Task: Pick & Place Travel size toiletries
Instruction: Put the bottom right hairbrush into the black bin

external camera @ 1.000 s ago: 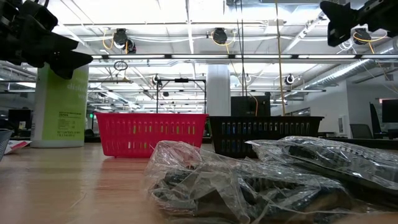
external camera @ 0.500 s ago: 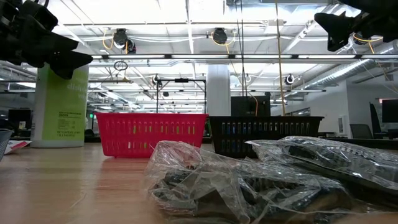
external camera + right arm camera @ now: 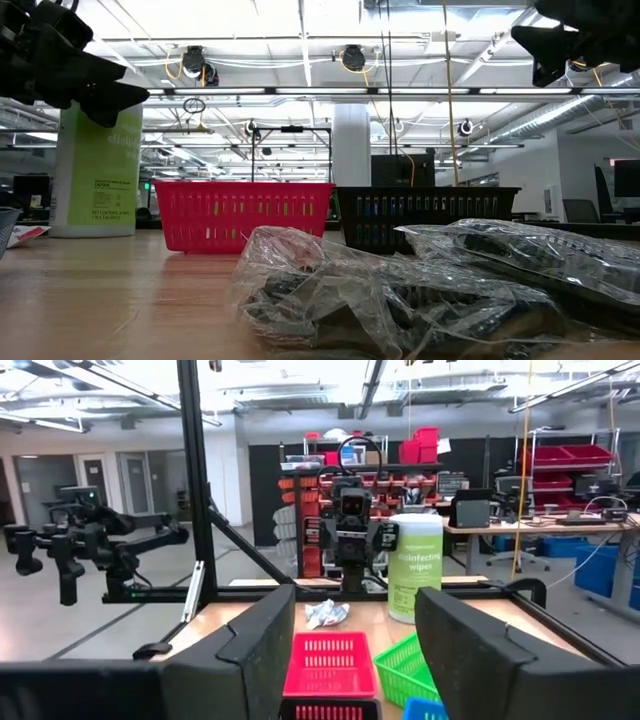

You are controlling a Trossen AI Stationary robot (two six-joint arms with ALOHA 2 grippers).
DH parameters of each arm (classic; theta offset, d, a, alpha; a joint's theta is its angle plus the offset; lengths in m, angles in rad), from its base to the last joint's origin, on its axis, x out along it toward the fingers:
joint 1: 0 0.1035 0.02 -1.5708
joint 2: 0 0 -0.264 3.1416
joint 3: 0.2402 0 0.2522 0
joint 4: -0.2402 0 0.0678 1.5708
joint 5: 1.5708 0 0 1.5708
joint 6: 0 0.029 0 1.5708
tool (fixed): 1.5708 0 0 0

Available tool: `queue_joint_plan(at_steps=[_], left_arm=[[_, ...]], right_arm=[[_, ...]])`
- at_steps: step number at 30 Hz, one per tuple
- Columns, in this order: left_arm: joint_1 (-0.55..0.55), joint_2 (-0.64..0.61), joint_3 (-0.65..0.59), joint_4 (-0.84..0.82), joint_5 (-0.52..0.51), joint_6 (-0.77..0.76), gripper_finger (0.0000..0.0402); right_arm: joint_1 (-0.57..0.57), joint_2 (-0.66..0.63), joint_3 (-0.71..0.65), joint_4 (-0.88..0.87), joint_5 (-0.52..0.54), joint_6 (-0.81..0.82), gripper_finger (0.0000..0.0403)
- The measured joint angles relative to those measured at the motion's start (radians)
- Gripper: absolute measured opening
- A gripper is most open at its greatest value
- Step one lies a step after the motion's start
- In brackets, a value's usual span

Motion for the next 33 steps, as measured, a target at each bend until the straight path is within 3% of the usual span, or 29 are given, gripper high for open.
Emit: queue_joint_plan(at_steps=[8, 22, 33], left_arm=[[0.0, 0.0, 0.0, 0.0, 0.0, 0.0, 0.0248], [0.0, 0.0, 0.0, 0.0, 0.0, 0.0, 0.0248], [0.0, 0.0, 0.0, 0.096, 0.0, 0.003, 0.0248]], right_arm=[[0.0, 0.008, 0.0, -0.005, -0.003, 0.057, 0.0185], [0.0, 0.011, 0.0, -0.06, 0.001, -0.182, 0.0174], [0.0, 0.011, 0.0, -0.001, 0.0, -0.167, 0.0171]])
